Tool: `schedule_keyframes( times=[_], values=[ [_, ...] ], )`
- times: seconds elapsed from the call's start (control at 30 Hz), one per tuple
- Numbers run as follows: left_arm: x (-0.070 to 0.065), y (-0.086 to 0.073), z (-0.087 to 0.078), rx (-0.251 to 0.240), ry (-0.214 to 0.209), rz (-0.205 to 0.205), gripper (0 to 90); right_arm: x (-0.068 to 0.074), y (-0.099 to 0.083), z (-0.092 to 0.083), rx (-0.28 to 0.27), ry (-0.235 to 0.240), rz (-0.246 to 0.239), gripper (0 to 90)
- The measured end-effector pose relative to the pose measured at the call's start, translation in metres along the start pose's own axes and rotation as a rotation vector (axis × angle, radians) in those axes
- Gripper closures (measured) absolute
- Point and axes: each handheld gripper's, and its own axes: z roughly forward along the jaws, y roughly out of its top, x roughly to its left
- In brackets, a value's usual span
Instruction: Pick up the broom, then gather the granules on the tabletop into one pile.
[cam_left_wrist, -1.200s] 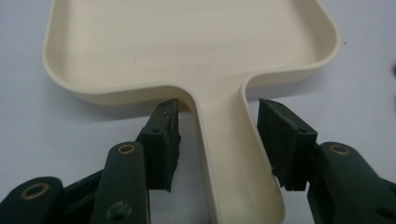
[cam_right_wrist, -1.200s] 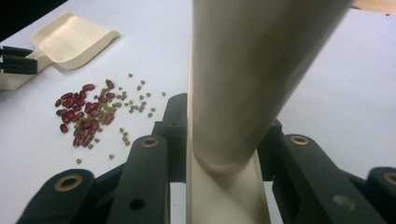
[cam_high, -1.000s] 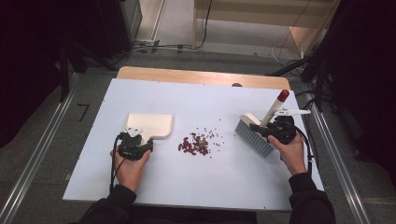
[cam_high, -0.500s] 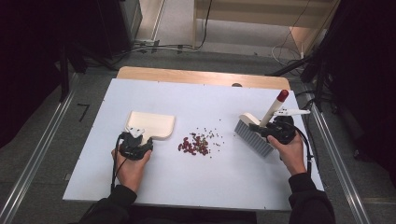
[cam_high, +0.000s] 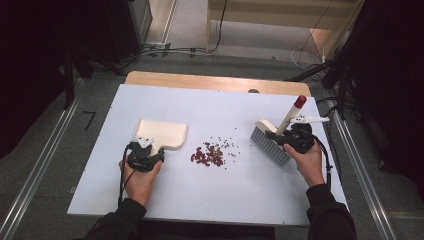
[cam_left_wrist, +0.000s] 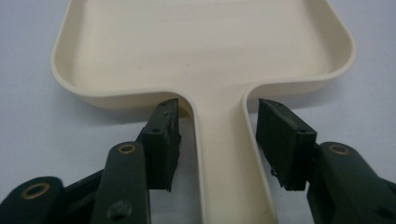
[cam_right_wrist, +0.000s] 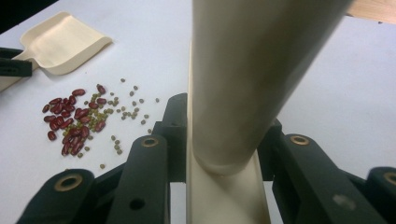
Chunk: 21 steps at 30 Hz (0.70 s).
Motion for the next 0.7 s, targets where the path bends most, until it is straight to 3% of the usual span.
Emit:
schedule_keyframes(
  times=[0.7],
  values=[
    [0.006,0.000,-0.017,-0.028,-0.032,-0.025,39.7,0.000,0.003,0.006,-0.031,-0.054,0.009,64.2]
  ],
)
